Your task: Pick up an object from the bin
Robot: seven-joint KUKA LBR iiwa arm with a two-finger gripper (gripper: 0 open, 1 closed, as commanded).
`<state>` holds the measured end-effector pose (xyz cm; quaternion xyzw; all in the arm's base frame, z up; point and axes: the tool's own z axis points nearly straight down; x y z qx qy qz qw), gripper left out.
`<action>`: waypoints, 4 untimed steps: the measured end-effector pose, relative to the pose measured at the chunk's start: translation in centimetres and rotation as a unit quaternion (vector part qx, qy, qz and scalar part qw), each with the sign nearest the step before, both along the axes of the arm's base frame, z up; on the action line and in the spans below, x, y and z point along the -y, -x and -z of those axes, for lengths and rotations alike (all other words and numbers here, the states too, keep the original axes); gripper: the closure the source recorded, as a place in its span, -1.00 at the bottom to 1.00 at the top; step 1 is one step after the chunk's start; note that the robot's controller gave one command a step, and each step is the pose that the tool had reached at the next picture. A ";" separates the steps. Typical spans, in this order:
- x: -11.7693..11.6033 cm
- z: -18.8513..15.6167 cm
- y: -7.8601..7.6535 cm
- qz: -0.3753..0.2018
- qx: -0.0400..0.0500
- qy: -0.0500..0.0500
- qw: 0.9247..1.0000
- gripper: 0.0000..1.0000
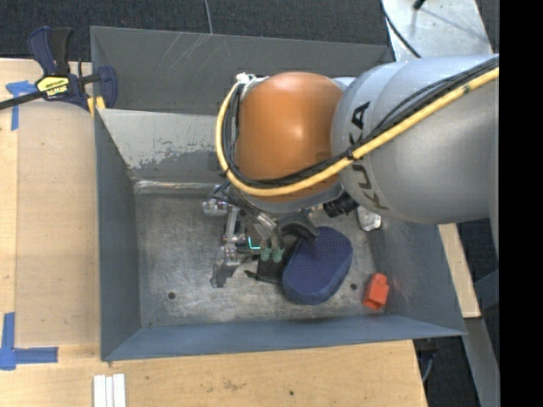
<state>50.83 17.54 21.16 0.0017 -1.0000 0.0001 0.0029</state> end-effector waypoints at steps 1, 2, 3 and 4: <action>7.5 7.1 -4.8 -0.034 0.002 0.002 0.999 -1.00; 10.1 12.8 -7.0 -0.038 0.006 -0.001 0.999 -1.00; 10.2 12.9 -7.0 -0.037 0.004 -0.001 0.999 1.00; 10.4 -2.5 -7.2 -0.035 0.005 0.000 0.999 1.00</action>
Offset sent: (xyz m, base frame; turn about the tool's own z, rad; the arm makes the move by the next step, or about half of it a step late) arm 0.0462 -0.0690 -0.0666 -0.0745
